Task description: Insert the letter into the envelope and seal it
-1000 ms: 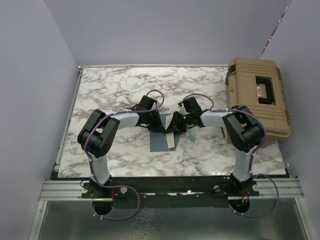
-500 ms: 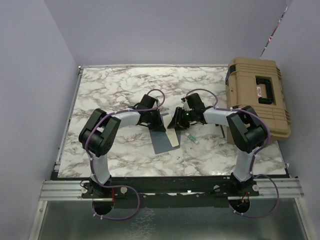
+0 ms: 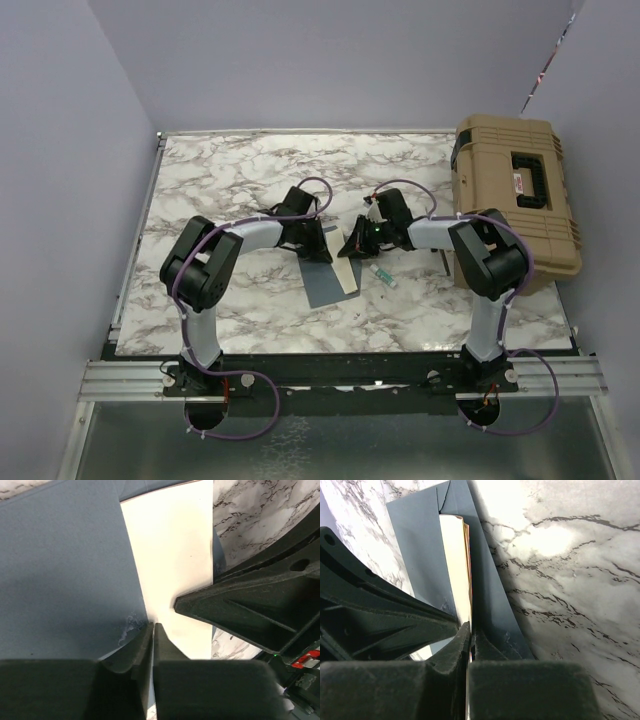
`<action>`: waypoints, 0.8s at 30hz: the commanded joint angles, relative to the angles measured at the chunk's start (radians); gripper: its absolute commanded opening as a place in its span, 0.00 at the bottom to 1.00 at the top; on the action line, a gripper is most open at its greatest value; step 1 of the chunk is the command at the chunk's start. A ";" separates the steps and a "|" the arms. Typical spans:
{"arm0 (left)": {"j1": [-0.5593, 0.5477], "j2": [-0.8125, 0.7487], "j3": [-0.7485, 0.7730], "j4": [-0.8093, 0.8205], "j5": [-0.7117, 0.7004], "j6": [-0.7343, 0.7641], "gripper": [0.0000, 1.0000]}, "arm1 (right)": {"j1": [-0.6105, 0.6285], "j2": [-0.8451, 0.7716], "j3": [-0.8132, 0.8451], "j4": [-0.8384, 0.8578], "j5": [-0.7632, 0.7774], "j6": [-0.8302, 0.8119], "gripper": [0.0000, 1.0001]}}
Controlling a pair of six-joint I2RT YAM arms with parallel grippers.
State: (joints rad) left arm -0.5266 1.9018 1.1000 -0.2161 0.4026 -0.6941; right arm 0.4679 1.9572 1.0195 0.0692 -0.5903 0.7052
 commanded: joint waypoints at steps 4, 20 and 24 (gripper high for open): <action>-0.006 -0.002 0.041 -0.160 -0.131 0.066 0.40 | 0.000 0.043 -0.009 -0.033 0.021 -0.031 0.00; 0.037 -0.110 -0.085 -0.334 -0.344 -0.034 0.64 | 0.000 0.064 -0.005 -0.034 0.017 -0.019 0.00; 0.037 -0.052 -0.074 -0.299 -0.246 -0.023 0.47 | 0.000 0.069 -0.008 -0.003 -0.016 -0.003 0.00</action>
State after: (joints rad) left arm -0.4862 1.7447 1.0595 -0.4873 0.1047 -0.7208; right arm 0.4648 1.9755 1.0218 0.0856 -0.6075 0.7071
